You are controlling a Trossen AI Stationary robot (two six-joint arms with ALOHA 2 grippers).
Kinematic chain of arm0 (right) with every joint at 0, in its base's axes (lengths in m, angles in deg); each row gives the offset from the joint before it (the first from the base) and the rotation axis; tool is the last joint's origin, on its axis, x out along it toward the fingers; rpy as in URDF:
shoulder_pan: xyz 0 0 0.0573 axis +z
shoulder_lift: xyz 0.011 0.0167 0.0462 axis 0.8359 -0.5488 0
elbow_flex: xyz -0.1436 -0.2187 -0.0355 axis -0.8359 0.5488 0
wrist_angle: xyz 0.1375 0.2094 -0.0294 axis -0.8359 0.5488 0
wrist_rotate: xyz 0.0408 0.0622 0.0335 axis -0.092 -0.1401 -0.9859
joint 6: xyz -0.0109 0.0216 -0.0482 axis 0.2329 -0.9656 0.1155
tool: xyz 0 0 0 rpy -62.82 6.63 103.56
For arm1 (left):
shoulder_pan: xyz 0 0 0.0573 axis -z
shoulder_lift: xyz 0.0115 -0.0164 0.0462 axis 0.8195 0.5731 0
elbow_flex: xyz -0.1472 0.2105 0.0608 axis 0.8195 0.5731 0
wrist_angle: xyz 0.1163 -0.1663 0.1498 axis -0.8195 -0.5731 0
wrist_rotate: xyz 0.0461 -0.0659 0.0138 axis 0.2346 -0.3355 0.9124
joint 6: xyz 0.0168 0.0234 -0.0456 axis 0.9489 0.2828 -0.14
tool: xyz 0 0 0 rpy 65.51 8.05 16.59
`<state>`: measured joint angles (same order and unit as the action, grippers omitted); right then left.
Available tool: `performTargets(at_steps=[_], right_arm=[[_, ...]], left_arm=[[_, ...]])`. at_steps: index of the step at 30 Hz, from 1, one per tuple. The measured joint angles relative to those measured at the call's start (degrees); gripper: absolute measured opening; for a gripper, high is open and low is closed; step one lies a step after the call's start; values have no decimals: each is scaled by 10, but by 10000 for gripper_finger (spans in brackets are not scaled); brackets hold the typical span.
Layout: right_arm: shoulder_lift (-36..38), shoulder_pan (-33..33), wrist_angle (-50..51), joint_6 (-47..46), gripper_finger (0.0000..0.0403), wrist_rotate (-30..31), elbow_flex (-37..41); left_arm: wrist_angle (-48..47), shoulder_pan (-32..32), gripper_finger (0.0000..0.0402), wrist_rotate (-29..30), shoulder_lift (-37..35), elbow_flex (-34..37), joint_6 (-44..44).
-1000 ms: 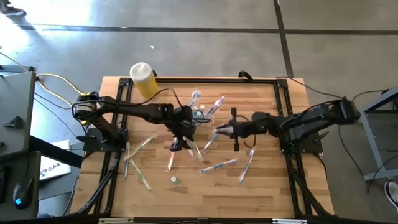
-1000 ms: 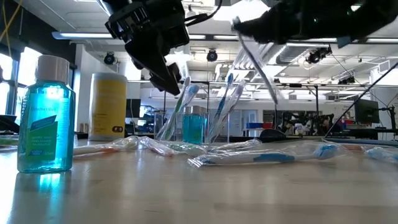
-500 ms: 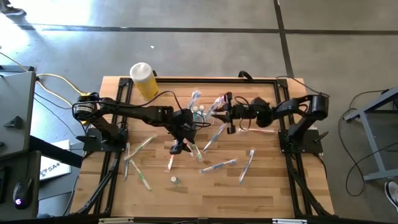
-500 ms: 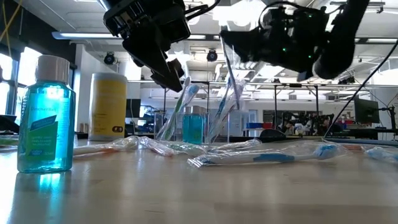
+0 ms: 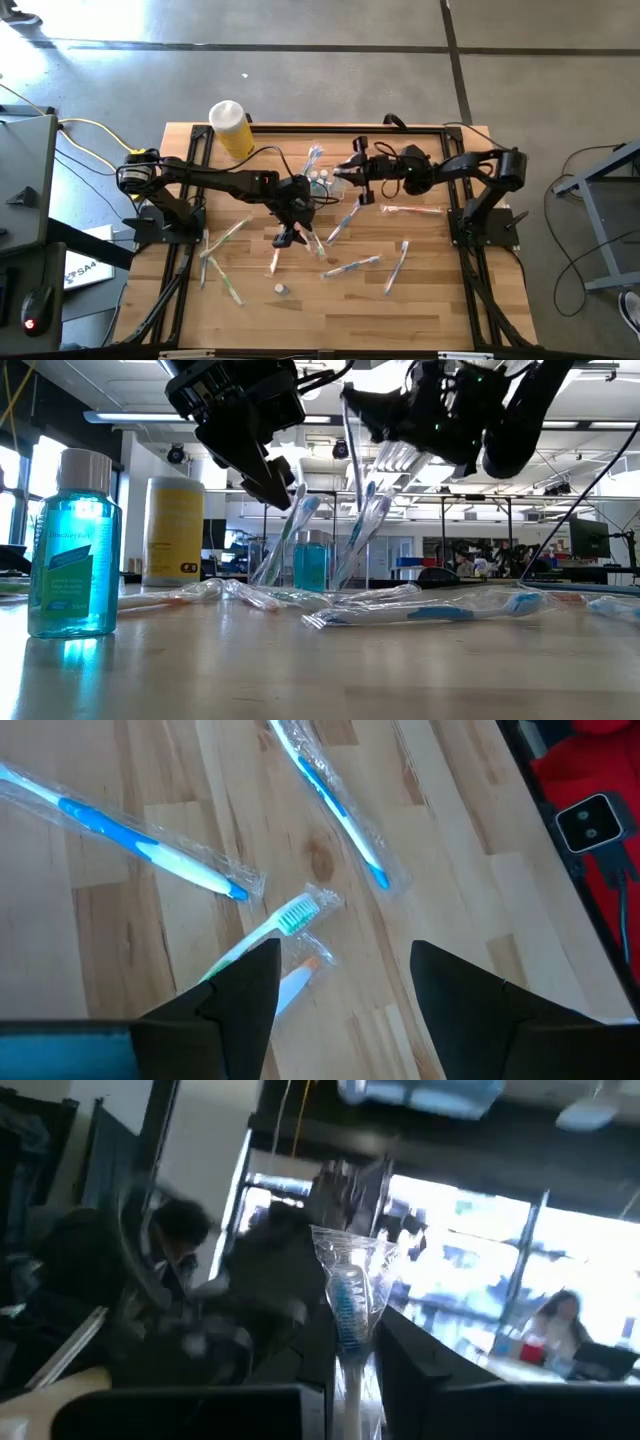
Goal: Pick & Place toothbrushing station
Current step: Put the blue toothbrush into the transparent organizer
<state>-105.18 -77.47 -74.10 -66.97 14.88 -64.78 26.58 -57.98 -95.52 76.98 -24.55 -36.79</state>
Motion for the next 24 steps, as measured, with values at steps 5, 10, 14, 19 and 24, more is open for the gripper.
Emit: performTargets(at_steps=[5,10,14,19,24], right_arm=[[-52,-19,-13,-40,39,-11,1],[-78,-27,-15,-47,39,-14,0],[-79,-27,-14,-43,39,-16,0],[-83,-30,2,-44,40,-3,0],[-102,-30,3,-66,43,-13,1]], left_arm=[[1,0,219,9,0,0,2],[-2,0,219,9,0,0,2],[-3,0,219,9,0,0,2],[-4,0,219,10,0,0,3],[-4,0,219,10,0,0,3]])
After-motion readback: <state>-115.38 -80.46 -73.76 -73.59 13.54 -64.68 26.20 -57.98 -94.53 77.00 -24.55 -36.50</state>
